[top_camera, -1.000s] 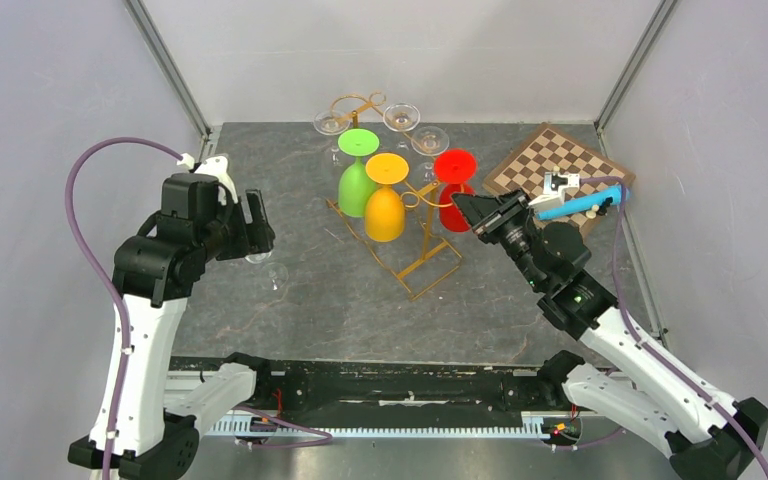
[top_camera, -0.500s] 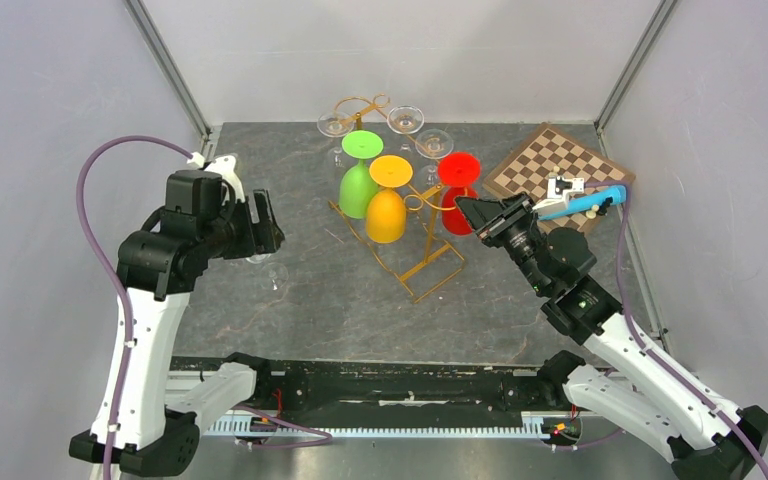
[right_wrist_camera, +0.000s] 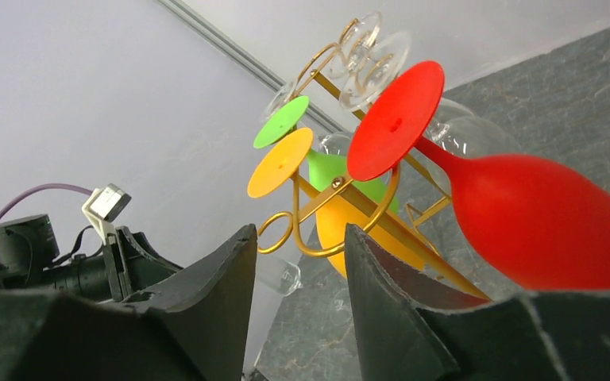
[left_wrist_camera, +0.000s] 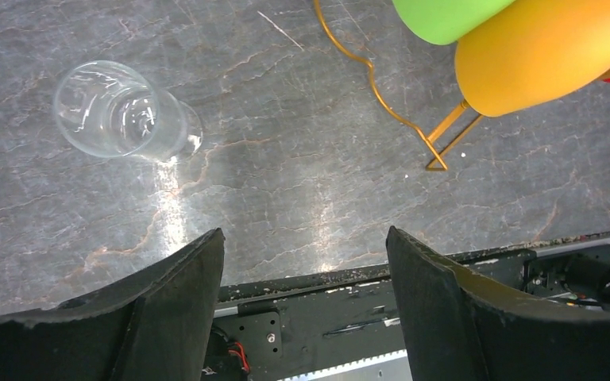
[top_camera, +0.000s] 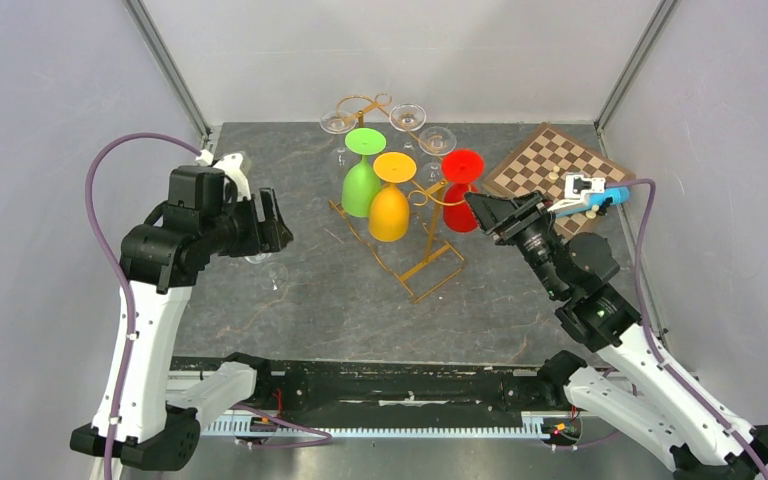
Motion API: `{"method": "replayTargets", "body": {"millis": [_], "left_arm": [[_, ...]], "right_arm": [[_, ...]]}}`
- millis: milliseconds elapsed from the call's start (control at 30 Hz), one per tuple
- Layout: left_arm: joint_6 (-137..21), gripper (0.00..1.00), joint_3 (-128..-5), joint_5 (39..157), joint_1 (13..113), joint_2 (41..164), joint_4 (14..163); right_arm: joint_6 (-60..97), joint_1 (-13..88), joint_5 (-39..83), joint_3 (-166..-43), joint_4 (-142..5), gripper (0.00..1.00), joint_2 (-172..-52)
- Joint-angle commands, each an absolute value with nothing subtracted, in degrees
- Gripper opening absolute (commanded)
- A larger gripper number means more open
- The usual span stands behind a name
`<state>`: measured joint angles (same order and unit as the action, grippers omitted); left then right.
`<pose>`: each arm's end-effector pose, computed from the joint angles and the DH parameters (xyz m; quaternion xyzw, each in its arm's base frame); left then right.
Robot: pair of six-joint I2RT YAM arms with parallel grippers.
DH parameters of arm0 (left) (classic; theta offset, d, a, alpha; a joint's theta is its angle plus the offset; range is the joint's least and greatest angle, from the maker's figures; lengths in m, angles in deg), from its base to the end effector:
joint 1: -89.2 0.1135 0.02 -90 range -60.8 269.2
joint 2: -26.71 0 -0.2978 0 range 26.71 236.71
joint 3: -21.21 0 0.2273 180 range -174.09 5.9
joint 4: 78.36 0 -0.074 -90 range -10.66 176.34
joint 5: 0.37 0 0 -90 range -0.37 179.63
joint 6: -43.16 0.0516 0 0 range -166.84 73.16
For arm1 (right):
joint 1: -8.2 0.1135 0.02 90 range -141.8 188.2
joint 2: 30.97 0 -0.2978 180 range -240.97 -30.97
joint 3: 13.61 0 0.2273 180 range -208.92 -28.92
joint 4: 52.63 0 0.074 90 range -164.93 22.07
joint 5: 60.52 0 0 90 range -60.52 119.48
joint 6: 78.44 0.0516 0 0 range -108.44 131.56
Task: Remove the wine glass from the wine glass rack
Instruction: Move the wine rack to the center of the board, then adjust the wine rack at the center of the board.
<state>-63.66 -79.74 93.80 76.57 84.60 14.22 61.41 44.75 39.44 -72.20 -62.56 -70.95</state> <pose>0.1138 -0.0293 0.4332 -0.0196 0.9210 -0.1309 0.3663 0.1102 0.0706 0.3962 0.1406 0.6371 0.4761 0.5896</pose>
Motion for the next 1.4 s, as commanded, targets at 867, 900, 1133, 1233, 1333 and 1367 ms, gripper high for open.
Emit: {"method": "replayTargets", "body": {"millis": [867,900,1133,1233,1333,1367], "left_arm": [[-80.90,0.62,-64.28,83.24,45.71,86.55,26.57],[-81.39,0.61,-63.84,82.94,45.08,86.83,26.95],[-84.38,0.41,-60.51,81.28,40.72,88.73,29.32],[-85.30,0.25,-58.70,81.37,39.60,89.06,30.89],[-85.92,0.04,-57.62,81.13,38.89,89.18,31.68],[-86.22,0.03,-57.40,80.94,38.67,89.05,31.89]], "right_arm": [[29.29,44.62,29.13,-63.96,-85.89,0.27,-54.69],[29.95,44.65,30.56,-62.72,-86.07,0.25,-54.19],[35.36,44.66,34.28,-55.76,-87.14,0.00,-52.47],[38.12,44.70,36.53,-52.80,-86.48,0.00,-51.64],[41.01,44.67,39.57,-50.13,-85.38,0.00,-51.29],[41.91,44.71,40.66,-49.29,-84.58,0.00,-51.34]]}}
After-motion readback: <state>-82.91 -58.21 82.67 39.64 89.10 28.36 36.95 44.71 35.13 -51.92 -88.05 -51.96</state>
